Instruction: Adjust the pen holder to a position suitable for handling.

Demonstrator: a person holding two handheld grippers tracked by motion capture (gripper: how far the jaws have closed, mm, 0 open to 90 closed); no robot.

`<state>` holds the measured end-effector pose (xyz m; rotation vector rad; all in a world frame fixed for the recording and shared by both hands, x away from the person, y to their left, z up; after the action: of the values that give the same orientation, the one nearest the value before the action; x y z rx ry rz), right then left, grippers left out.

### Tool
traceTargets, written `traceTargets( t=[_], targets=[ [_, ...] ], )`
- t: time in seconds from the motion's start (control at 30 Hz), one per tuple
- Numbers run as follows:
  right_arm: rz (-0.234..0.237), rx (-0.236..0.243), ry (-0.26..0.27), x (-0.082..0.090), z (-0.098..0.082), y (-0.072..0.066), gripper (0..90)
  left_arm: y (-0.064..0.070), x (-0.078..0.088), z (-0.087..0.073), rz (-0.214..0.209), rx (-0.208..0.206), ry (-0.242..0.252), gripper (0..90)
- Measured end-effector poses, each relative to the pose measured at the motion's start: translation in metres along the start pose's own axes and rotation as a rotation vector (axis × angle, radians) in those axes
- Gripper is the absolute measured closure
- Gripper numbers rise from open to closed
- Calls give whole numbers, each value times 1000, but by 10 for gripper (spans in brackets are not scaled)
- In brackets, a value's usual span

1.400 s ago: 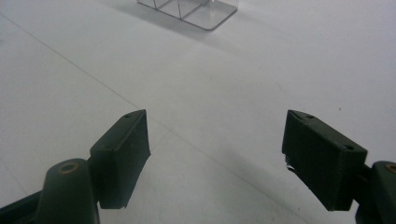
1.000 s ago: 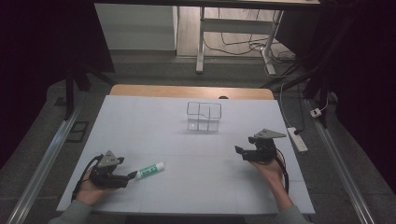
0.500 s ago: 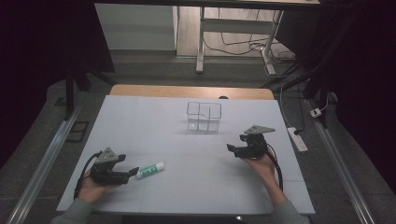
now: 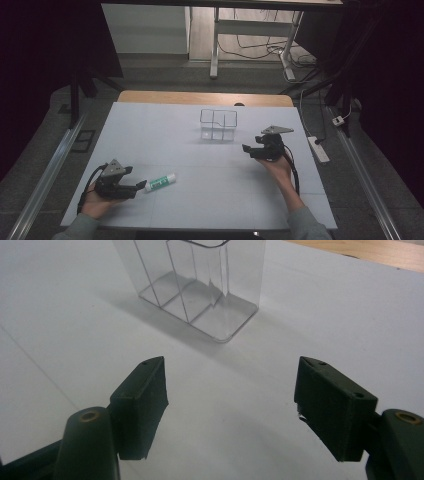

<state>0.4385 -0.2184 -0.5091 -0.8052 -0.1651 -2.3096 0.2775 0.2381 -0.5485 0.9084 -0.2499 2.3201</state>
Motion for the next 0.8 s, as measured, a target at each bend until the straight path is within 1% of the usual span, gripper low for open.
traceTargets(
  t=[0.03,0.13,0.17,0.23,0.3,0.37,0.43,0.47,0.57,0.67,0.73,0.77,0.8],
  targets=[
    [-3,2,-7,-4,3,1,286,0,0,0,-2,-2,-1,217],
    [-12,9,-6,-7,6,2,287,1,-1,0,-2,-8,-5,217],
    [-10,3,-9,-8,7,3,287,1,-1,0,-2,-9,-5,217],
    [-18,-5,1,-10,10,7,290,1,-1,0,-1,-12,-6,218],
    [-21,-5,-3,-10,11,8,291,2,-1,0,-1,-14,-9,218],
    [-23,-12,8,-12,14,12,308,2,-1,0,0,-18,-10,218],
    [-25,-11,10,-13,14,13,311,3,-2,0,6,-23,-9,218],
    [-29,-18,10,-15,15,16,311,3,-2,0,5,-24,-8,219],
    [-27,-28,4,-20,17,18,316,3,-1,0,4,-26,-7,219],
    [-27,-25,6,-23,19,17,325,5,-1,0,0,-29,-10,219],
    [-26,-22,10,-25,22,16,350,7,-2,0,-4,-33,-12,218],
    [-30,-14,13,-25,23,16,372,7,-2,0,-3,-36,-16,218],
    [-32,-18,19,-25,25,17,400,7,-3,0,-2,-39,-19,218]
  ],
)
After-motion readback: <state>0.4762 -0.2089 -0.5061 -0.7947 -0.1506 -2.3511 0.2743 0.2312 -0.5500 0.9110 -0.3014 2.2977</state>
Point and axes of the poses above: each handheld gripper's, and its own axes: x roughly backward along the jaws, z roughly out of its top, y roughly to its right, the point moved 3 cm from there along -x, roughly forward along the jaws, and after that the axes turned 2 degrees about -x, right-handed, at the moved point
